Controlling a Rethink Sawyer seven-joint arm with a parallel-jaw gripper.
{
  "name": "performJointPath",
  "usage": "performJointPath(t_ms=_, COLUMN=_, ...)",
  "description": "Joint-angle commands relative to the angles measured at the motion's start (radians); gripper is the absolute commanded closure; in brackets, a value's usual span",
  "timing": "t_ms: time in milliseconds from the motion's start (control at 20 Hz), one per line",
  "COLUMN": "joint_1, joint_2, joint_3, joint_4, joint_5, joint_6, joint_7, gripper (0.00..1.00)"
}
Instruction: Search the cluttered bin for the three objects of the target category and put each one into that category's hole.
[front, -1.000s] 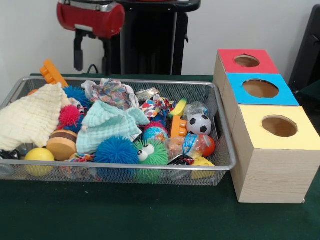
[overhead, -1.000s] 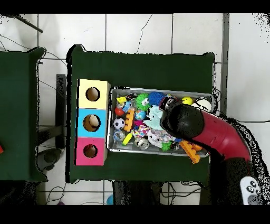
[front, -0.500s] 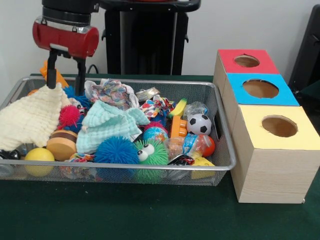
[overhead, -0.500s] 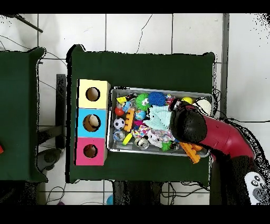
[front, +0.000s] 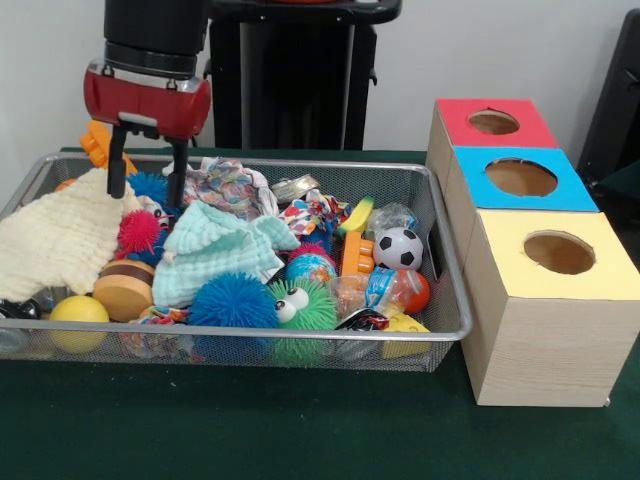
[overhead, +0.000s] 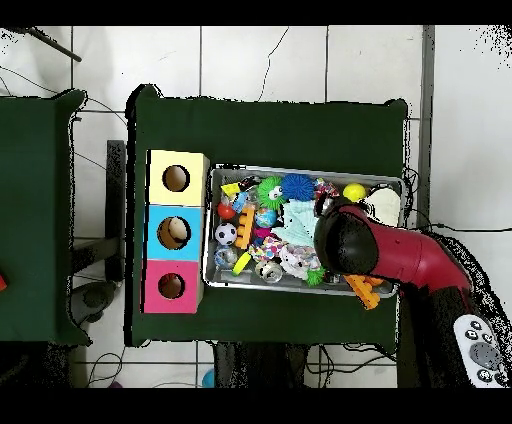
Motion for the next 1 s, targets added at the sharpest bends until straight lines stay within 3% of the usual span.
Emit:
performJointPath(t_ms=50, joint_1=-0.025, joint_2=0.041, joint_3=0.118, joint_4=0.071, joint_5=-0.033, joint_6=0.063, joint_7=-0.035, gripper=0.0)
performJointPath(t_ms=450, joint_1=-0.039, joint_2=0.075, joint_3=0.138, joint_4=0.034, joint_5=-0.047, joint_6=0.098, joint_7=-0.07, gripper=0.0)
performJointPath(t_ms=1000, joint_1=0.039, joint_2=0.165, joint_3=0.048, joint_4=0.009, joint_5=-0.09, joint_6=-0.046, joint_7=0.054, gripper=0.0)
